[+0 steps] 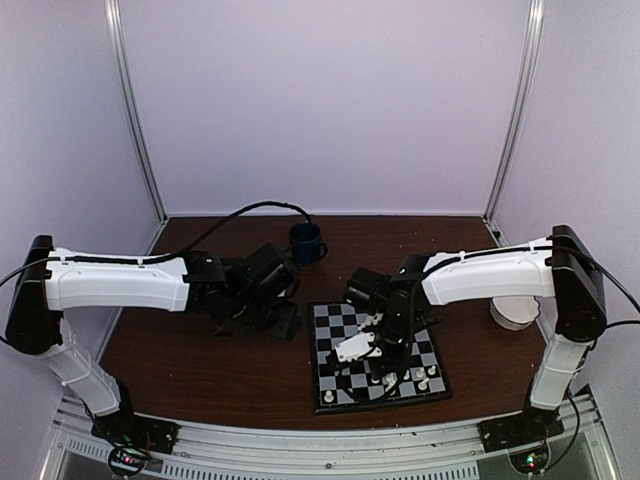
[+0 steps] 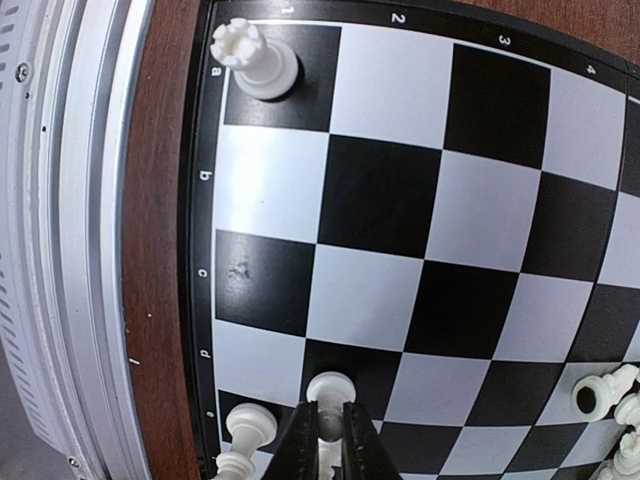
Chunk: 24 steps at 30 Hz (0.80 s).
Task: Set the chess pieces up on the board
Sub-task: Place the pawn at d2.
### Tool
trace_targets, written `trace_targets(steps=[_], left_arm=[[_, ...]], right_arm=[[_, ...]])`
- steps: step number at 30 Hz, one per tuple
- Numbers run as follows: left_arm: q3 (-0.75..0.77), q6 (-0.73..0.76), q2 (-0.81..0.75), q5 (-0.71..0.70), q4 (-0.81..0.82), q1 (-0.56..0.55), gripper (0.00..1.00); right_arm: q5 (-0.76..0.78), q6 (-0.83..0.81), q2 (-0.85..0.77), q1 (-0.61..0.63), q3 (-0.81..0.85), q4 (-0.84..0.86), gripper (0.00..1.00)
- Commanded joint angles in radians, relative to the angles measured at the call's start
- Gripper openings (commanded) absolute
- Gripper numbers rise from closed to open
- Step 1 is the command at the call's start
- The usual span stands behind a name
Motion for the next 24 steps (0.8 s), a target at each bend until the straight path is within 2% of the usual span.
trace_targets(steps=[1,9,17,24], left_arm=[[-0.001,-0.007,0.010,0.006,0.016,0.006,0.59],[-0.001,-0.006,0.015,0.012,0.016,0.006,0.59],[0.004,-0.002,0.015,0.017,0.013,0.006,0.59],[0.008,-0.003,0.015,0.017,0.013,0.005,0.59]], right_arm=[[0.006,0.009,0.005,0.010,-0.003,0.022,0.08],[0.007,0.017,-0.022,0.010,-0.008,0.023,0.18],[-0.001,0.003,-0.100,0.002,0.016,-0.026,0.22],[-0.018,-0.003,-0.170,-0.076,0.040,-0.039,0.23]])
